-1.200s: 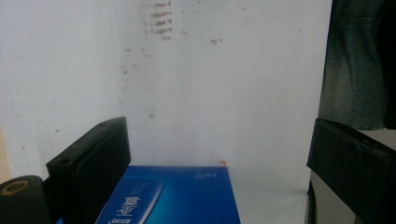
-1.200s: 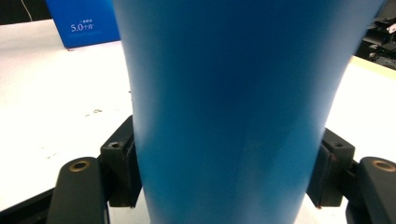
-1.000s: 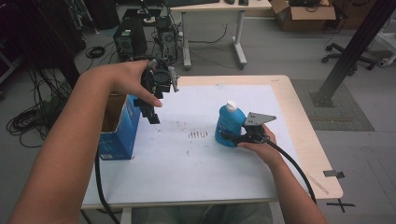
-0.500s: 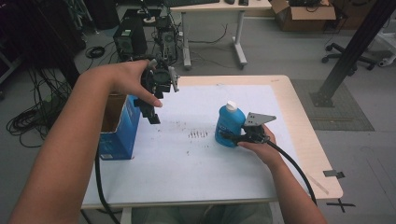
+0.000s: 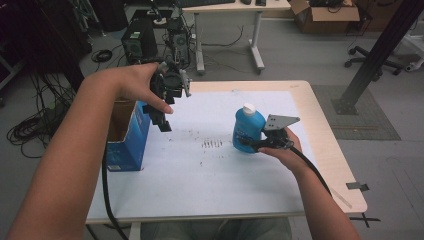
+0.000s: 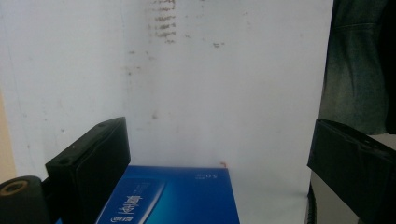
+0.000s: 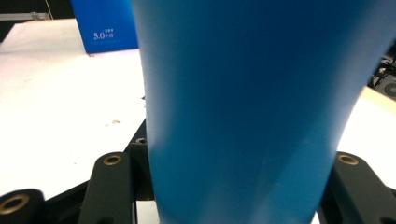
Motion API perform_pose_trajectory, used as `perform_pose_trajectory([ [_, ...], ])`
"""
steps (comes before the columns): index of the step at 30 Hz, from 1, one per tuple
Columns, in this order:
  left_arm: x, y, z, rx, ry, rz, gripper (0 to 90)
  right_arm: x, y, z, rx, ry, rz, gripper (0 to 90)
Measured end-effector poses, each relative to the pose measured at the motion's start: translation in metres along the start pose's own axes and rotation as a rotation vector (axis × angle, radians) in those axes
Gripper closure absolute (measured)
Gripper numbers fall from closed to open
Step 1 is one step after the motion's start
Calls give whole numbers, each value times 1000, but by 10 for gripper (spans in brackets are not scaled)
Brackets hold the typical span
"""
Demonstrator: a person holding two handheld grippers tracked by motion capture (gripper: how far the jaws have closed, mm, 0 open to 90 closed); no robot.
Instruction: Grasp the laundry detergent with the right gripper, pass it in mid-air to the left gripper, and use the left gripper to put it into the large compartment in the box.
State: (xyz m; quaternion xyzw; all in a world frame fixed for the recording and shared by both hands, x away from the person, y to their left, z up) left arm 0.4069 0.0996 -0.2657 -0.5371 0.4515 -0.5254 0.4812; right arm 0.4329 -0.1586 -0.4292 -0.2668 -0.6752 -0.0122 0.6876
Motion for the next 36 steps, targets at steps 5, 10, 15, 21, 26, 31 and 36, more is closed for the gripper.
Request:
perform_pose_trajectory([
  [5, 3, -3, 1, 8, 8, -9, 58, 14, -8, -1, 16, 3, -23, 440],
  [10, 7, -9, 1, 18, 16, -4, 57, 33, -16, 0, 40, -4, -51, 440],
  [15, 12, -15, -1, 24, 17, -16, 57, 51, -22, 4, 65, -34, -62, 440],
  [21, 20, -22, -2, 33, 12, -8, 59, 67, -26, 13, 108, -83, -46, 440],
  [26, 27, -26, -3, 30, 19, -7, 58, 75, -26, 21, 162, -106, -42, 440],
  [31, 32, -28, -4, 30, 31, 0, 58, 76, -22, 31, 227, -114, -29, 440],
  [36, 39, -30, -6, 23, 46, 6, 58, 74, -14, 40, 288, -126, -17, 440],
])
Point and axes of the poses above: each handheld gripper's, and its own axes: y roughly forward along the jaws, x roughly out of its top, z roughly to its left, the point moved 7 cm from there along y, roughly forward along the jaws, and after that the axes turned 1 degree about -z, right-handed, at the moved point
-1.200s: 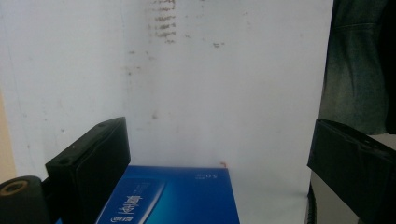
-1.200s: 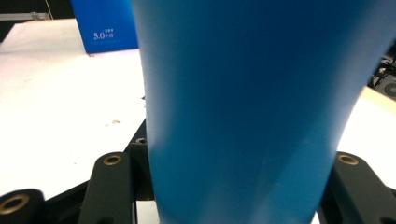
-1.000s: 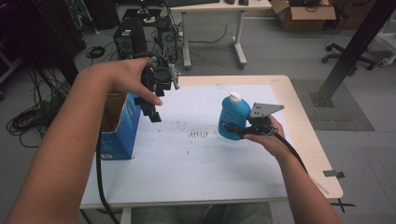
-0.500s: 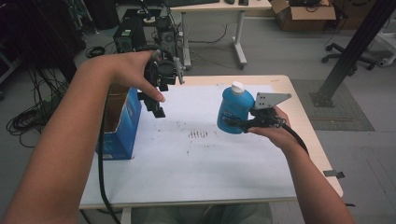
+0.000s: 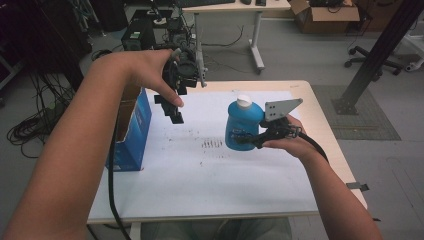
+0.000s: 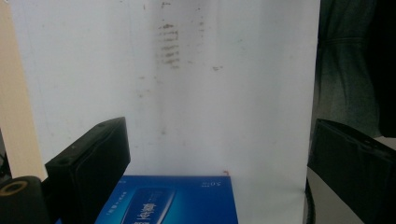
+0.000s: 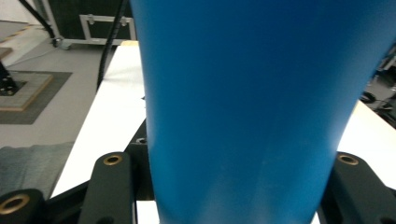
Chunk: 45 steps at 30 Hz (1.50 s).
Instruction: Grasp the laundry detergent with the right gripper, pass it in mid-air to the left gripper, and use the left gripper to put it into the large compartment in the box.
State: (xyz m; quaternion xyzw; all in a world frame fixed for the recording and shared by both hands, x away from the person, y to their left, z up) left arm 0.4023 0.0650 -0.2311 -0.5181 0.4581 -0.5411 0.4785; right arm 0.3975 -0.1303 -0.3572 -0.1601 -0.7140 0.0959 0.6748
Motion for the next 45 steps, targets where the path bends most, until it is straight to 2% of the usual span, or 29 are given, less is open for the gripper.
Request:
perform_pose_trajectory([
  [8, 8, -1, -2, -15, 10, -7, 57, -1, 9, 4, 50, -3, 4, 440],
  [19, 15, -2, -6, -34, 26, -2, 57, -5, 26, 4, 74, 3, 7, 440],
  [28, 14, -2, -8, -28, 17, 8, 55, -6, 38, 1, 78, 13, -2, 441],
  [31, 15, -2, -8, -26, 8, 10, 54, -5, 42, 1, 84, 14, -8, 441],
  [45, 18, 5, -13, -29, 12, 38, 54, 13, 69, 5, 117, -19, -22, 441],
])
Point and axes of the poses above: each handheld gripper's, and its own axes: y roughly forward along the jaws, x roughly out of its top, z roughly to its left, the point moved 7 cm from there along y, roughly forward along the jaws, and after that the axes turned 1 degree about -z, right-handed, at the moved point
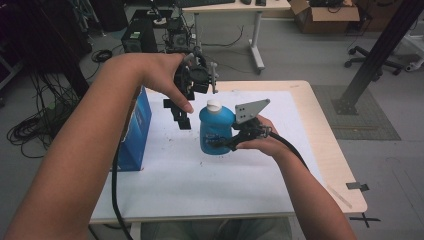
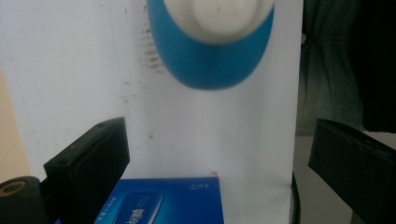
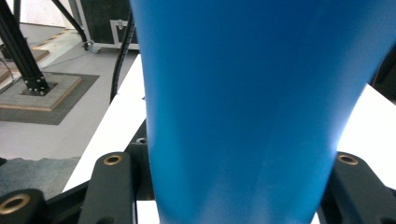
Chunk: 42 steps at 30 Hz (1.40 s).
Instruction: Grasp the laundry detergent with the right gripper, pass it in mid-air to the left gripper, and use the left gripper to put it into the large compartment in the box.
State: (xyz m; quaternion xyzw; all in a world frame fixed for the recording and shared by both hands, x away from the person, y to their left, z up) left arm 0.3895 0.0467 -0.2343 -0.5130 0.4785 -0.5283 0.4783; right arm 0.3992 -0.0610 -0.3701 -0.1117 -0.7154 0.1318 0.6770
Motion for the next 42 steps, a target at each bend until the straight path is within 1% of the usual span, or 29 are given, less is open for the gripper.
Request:
perform_pose_trajectory([
  [1, 0, 0, 0, 1, -1, 3, 54, 2, 4, 1, 6, -2, -1, 441],
  [5, 1, 2, 0, -1, 4, 7, 54, 4, 11, 3, 19, -6, -2, 441],
  [10, 3, 4, 0, -2, 9, 16, 54, 6, 17, 3, 24, -5, -3, 442],
  [18, 5, 6, 2, 2, 5, 25, 54, 8, 24, 1, 29, -7, -6, 442],
  [27, 8, 10, 1, 4, 5, 36, 53, 7, 30, 0, 32, -5, -4, 441],
  [30, 9, 11, 2, 11, -8, 30, 53, 7, 30, -1, 30, -4, -7, 441],
  [34, 8, 15, 2, 13, -22, 40, 53, 7, 30, -2, 28, 1, -7, 442],
  [35, 8, 17, 2, 13, -17, 39, 54, 7, 31, -2, 27, 2, -6, 441],
  [42, 11, 18, 2, 26, -21, 46, 54, 5, 35, -3, 30, 7, -3, 442],
])
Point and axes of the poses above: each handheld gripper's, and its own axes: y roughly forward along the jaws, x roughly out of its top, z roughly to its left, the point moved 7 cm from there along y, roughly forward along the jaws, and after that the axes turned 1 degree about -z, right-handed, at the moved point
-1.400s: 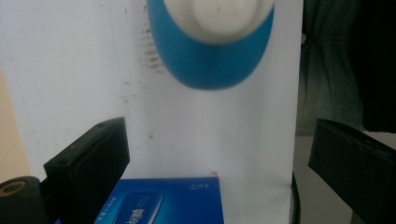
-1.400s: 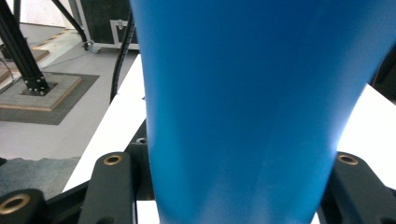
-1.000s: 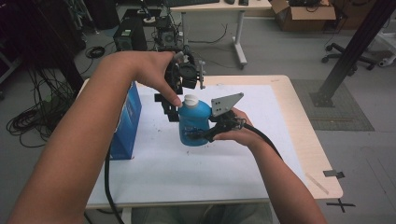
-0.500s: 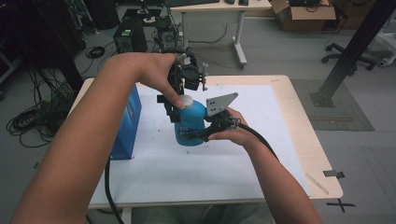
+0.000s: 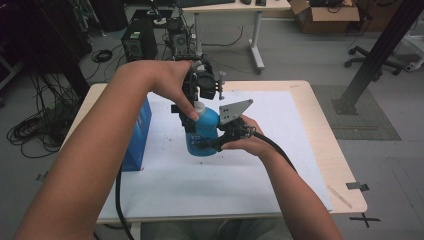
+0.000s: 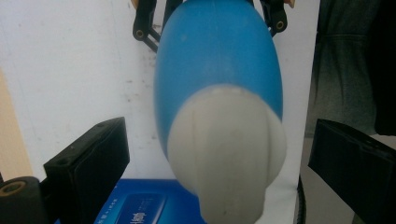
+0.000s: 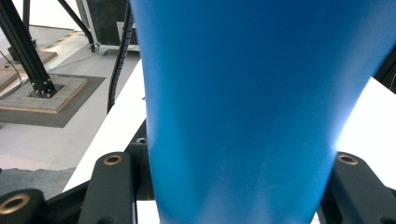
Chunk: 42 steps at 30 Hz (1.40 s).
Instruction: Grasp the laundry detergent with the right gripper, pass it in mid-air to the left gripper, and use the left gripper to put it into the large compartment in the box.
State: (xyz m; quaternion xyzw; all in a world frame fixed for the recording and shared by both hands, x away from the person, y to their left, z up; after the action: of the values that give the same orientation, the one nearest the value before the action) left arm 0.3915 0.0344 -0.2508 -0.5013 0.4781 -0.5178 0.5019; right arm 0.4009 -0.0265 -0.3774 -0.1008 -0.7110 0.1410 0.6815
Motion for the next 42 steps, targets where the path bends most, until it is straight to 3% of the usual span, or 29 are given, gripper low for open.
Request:
perform_pose_trajectory([
  [12, 2, 5, 2, 40, -17, 18, 52, 0, 3, -3, -2, 7, -8, 442],
  [28, 11, 11, 4, 64, 4, 44, 53, 2, 1, -3, -12, 3, -16, 441],
  [35, 11, 13, 4, 72, -6, 43, 58, 3, 0, -4, -16, 4, -23, 442],
  [42, 13, 13, 4, 76, 13, 50, 83, 3, 0, -4, -18, 4, -22, 442],
])
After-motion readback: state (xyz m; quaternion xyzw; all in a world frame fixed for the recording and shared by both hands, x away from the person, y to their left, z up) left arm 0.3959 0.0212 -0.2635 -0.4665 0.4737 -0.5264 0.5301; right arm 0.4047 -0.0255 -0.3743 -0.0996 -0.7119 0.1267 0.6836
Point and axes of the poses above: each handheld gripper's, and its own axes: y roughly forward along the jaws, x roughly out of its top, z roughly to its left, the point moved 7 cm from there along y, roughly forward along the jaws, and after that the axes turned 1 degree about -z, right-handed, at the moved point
